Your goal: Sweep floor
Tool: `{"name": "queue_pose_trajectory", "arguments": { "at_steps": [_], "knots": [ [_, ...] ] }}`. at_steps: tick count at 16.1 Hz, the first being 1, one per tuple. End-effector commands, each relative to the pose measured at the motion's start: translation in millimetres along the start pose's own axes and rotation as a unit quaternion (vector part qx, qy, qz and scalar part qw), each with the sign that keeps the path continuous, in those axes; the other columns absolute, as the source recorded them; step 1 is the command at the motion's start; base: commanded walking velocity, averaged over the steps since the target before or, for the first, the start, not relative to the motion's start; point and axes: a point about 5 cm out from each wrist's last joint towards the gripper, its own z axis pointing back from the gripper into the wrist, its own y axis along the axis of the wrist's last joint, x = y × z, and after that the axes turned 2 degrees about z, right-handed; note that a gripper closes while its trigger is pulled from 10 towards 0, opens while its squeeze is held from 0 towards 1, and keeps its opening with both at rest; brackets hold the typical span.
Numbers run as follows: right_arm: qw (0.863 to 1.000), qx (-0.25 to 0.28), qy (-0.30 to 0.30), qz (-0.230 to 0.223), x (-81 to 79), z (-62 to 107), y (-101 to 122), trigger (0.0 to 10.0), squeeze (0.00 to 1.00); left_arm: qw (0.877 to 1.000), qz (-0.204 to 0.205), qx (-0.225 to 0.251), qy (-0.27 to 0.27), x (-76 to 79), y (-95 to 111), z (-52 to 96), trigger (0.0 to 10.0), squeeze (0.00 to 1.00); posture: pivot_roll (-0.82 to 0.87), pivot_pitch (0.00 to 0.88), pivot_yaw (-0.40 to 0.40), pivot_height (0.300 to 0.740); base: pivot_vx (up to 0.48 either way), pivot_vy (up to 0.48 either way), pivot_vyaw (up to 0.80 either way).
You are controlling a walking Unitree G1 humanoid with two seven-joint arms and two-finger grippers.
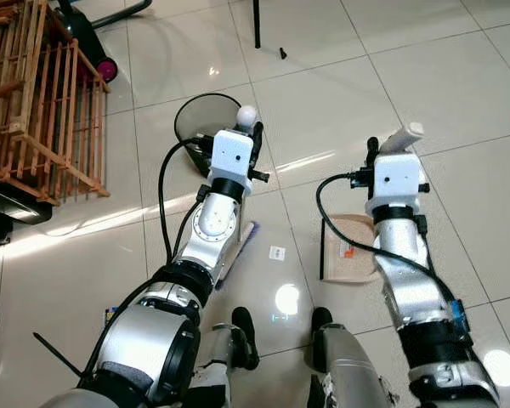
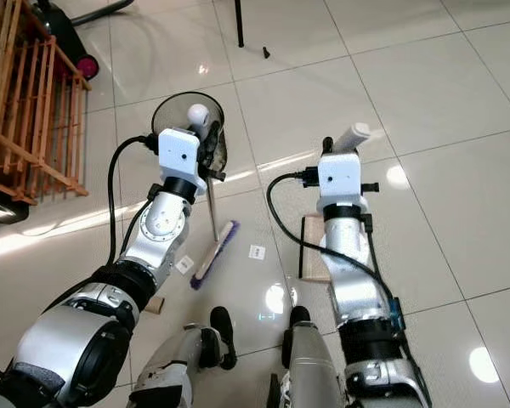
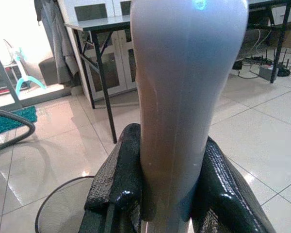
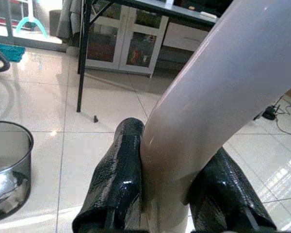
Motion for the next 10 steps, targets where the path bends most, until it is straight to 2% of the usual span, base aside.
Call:
{"name": "queue_pose_trajectory", "arguments": {
  "at_steps": [1, 3, 5, 8, 10],
  "knots": [
    [0.999, -0.043, 0.015, -0.027, -3.4, 7.2, -12.4, 10.0, 0.0, 1.0, -0.001, 0.002, 0.01, -3.2, -0.1, 0.2, 10.0, 0.0, -0.03, 0.35, 0.105, 0.74, 0.0, 0.0, 0.0],
    [0.997, -0.062, 0.026, -0.025, 4.1, 6.3, -16.4, 10.0, 0.0, 1.0, -0.003, -0.003, 0.004, -3.3, -1.1, 0.0, 10.0, 0.0, -0.03, 0.341, 0.111, 0.74, 0.0, 0.0, 0.0],
    [0.995, -0.088, 0.017, -0.047, 15.8, 3.5, -19.7, 10.0, 0.0, 1.0, -0.006, -0.009, 0.001, -5.4, -2.5, 0.0, 10.0, 0.0, -0.04, 0.337, 0.116, 0.74, 0.0, 0.0, 0.0],
    [0.992, -0.106, 0.006, -0.065, 31.1, -5.0, -14.8, 10.0, 0.0, 1.0, -0.007, -0.013, 0.001, -7.4, -2.4, -1.3, 10.0, 0.0, -0.05, 0.323, 0.115, 0.74, 0.0, 0.0, 0.0],
    [0.991, -0.103, 0.008, -0.079, 35.2, -11.3, -6.6, 10.0, 0.0, 1.0, -0.008, -0.012, 0.003, -8.7, -0.4, -3.8, 10.0, 0.0, -0.05, 0.332, 0.114, 0.74, 0.0, 0.0, 0.0]
  ]
}}
